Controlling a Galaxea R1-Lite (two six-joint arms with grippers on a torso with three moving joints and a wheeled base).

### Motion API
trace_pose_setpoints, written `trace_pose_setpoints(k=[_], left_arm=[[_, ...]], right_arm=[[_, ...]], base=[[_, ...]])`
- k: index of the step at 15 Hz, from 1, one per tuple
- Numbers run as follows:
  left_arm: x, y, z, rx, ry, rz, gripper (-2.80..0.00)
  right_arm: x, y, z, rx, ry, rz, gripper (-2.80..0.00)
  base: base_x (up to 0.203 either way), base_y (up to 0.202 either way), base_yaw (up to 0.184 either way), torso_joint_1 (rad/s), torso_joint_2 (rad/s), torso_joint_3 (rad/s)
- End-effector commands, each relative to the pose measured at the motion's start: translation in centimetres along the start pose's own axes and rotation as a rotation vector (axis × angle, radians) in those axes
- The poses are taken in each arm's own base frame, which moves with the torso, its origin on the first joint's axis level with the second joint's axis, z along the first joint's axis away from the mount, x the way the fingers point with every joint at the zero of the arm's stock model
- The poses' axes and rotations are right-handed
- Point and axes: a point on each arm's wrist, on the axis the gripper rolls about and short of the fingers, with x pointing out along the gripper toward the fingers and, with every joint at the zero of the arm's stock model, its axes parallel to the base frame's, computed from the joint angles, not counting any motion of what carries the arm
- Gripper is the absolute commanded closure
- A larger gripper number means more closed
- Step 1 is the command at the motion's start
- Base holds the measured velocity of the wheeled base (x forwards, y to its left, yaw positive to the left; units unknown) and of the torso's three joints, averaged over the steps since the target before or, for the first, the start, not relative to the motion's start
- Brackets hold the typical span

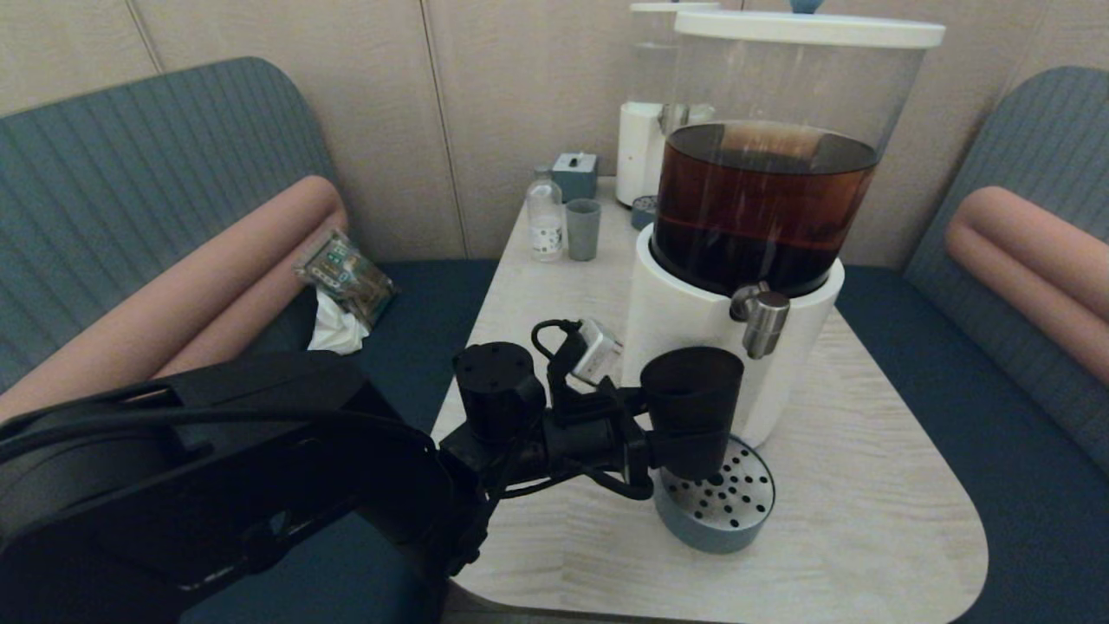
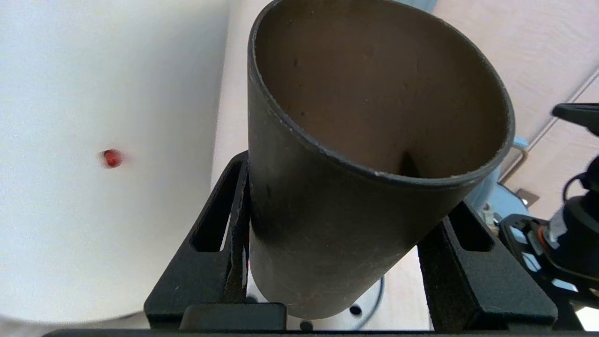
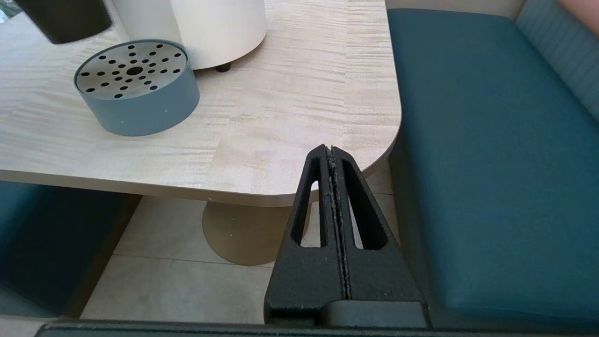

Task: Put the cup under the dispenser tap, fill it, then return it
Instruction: Place it under the water dispenser

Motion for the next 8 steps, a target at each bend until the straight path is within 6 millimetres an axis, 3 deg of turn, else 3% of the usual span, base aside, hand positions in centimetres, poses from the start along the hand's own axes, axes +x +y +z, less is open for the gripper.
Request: trace_pose_setpoints(k=[1, 8], left_arm=[[0.9, -0.3, -0.6, -0.004, 0.004, -0.018, 0.0], [2.1, -0.9, -1.6, -0.043, 0.053, -0.016, 0.0]], right_arm=[[0.0, 0.0, 0.0, 0.001, 0.001, 0.001, 0.0], [0.0, 0.0, 0.0, 0.001, 0.001, 0.001, 0.0]], base=[[0.0, 0.0, 0.0, 0.0, 0.0, 0.0], [0.0, 0.0, 0.0, 0.0, 0.0, 0.0]])
